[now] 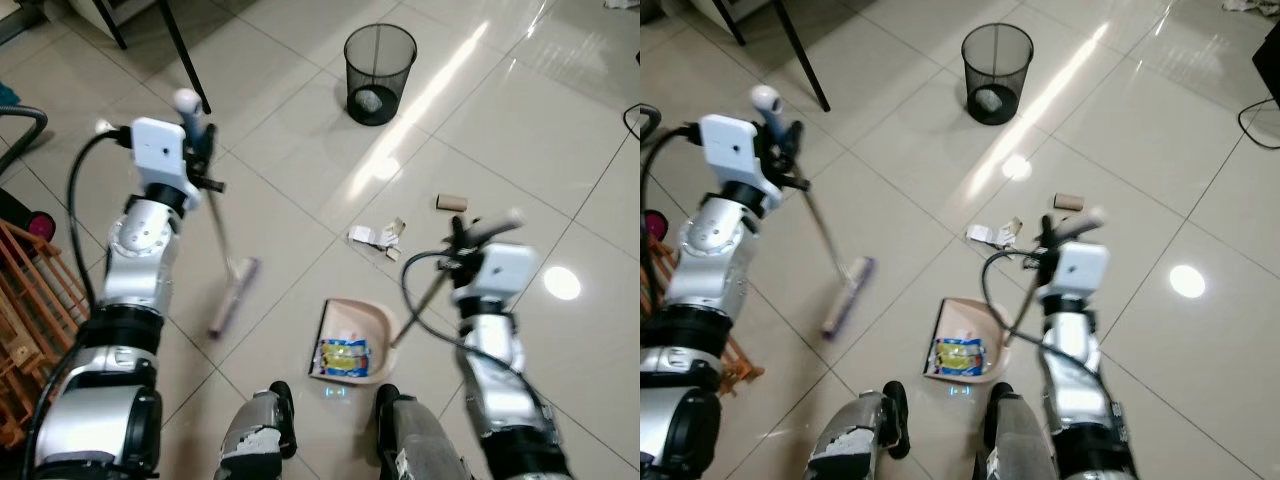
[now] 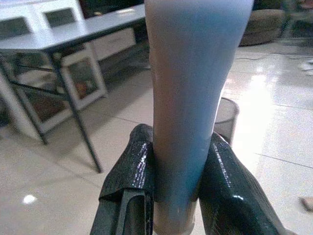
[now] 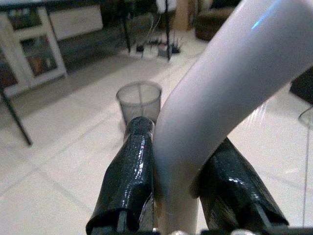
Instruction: Sweep floor
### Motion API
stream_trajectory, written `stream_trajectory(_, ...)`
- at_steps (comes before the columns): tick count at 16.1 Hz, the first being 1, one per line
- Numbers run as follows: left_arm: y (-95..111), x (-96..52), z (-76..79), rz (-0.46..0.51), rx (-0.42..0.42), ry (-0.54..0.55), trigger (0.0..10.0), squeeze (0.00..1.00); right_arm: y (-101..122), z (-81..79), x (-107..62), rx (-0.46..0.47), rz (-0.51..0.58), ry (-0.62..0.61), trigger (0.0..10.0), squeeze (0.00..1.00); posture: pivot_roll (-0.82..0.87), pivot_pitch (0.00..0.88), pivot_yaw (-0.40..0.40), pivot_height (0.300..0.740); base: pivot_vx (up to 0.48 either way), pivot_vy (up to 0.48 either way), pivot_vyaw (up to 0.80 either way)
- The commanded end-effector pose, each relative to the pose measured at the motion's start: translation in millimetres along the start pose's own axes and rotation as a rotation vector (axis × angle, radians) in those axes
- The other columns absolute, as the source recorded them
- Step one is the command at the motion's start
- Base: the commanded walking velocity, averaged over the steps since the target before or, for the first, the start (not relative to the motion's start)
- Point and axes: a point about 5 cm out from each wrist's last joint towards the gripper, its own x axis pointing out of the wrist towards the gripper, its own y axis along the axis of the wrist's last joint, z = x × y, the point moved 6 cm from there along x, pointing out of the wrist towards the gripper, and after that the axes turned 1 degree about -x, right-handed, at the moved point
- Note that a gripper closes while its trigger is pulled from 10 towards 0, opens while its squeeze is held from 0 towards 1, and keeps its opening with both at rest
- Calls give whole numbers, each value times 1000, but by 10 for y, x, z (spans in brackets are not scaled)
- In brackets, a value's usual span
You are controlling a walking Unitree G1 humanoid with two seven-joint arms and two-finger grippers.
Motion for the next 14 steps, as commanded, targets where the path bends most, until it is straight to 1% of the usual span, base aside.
stream_trajectory(1, -75, -28, -101, -40, -19, 42, 10000, 0, 165, 100, 58, 11, 44, -28, 10000, 0, -4, 158, 66, 740, 0, 0, 0)
stream_trajectory(2, -198, -119, -104, -80, -52, 57, 10000, 0, 371, 249, 146, 15, 83, -61, 10000, 0, -18, 131, 59, 740, 0, 0, 0)
stream_trajectory(3, -245, -179, -92, -89, -48, 60, 10000, 0, 470, 319, 190, 21, 101, -78, 10000, 0, -24, 121, 62, 740, 0, 0, 0)
stream_trajectory(5, -333, -311, -37, -108, -34, 21, 10000, 0, 627, 416, 243, 33, 128, -105, 10000, 0, -33, 101, 66, 740, 0, 0, 0)
stream_trajectory(6, -413, -423, -34, -135, -29, 12, 10000, 0, 750, 486, 282, 52, 147, -125, 10000, 0, -32, 95, 63, 740, 0, 0, 0)
stream_trajectory(7, -429, -535, -2, -141, -55, 4, 10000, 0, 909, 551, 328, 85, 159, -141, 10000, 0, -31, 90, 58, 740, 0, 0, 0)
stream_trajectory(8, -420, -568, 24, -138, -72, -2, 10000, 0, 964, 571, 346, 98, 162, -145, 10000, 0, -31, 86, 56, 740, 0, 0, 0)
stream_trajectory(9, -419, -603, 97, -143, -95, -8, 10000, 0, 1070, 610, 398, 116, 156, -153, 10000, 0, -29, 63, 55, 740, 0, 0, 0)
stream_trajectory(10, -392, -593, 177, -139, -95, -5, 10000, 0, 1175, 649, 453, 142, 149, -160, 10000, 0, -25, 60, 57, 740, 0, 0, 0)
stream_trajectory(11, -364, -589, 209, -132, -94, 1, 10000, 0, 1247, 679, 468, 148, 155, -169, 10000, 0, -25, 57, 57, 740, 0, 0, 0)
stream_trajectory(12, -324, -576, 275, -121, -85, -7, 10000, 0, 1410, 734, 489, 185, 186, -186, 10000, 0, -29, 44, 59, 740, 0, 0, 0)
stream_trajectory(13, -323, -584, 325, -127, -54, -31, 10000, 0, 1517, 763, 498, 201, 205, -189, 10000, 0, -30, 37, 59, 740, 0, 0, 0)
stream_trajectory(14, -314, -592, 346, -128, -48, -44, 10000, 0, 1568, 771, 509, 190, 212, -180, 10000, 0, -32, 35, 58, 740, 0, 0, 0)
